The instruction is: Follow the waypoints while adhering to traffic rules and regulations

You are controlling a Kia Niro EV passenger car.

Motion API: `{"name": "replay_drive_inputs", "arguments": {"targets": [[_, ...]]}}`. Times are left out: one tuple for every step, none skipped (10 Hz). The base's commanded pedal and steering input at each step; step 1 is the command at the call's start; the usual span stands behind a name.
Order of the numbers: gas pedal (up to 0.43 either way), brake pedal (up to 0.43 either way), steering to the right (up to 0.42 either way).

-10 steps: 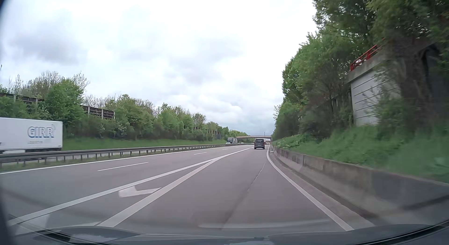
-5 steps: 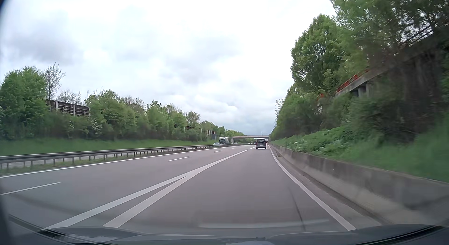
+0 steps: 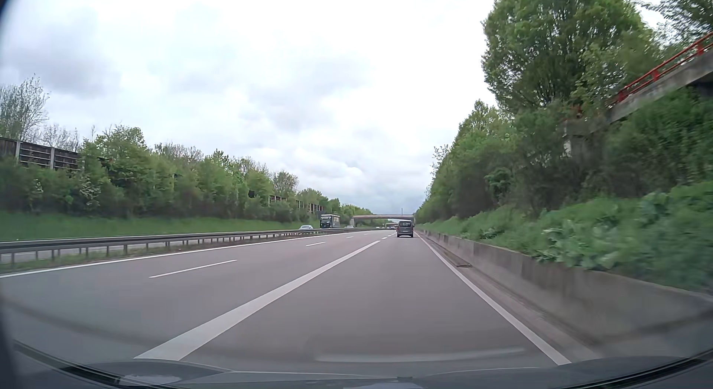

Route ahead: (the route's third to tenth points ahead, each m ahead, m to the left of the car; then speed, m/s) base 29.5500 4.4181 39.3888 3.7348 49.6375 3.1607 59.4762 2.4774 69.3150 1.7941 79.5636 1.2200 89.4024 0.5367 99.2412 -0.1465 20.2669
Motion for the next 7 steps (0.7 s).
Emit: {"name": "replay_drive_inputs", "arguments": {"targets": [[0.268,0.012,0.026],[0.268,0.012,0.025],[0.287,0.012,0.023],[0.287,0.006,0.020],[0.299,0.012,0.017],[0.311,0.012,0.015],[0.311,0.012,0.013]]}}
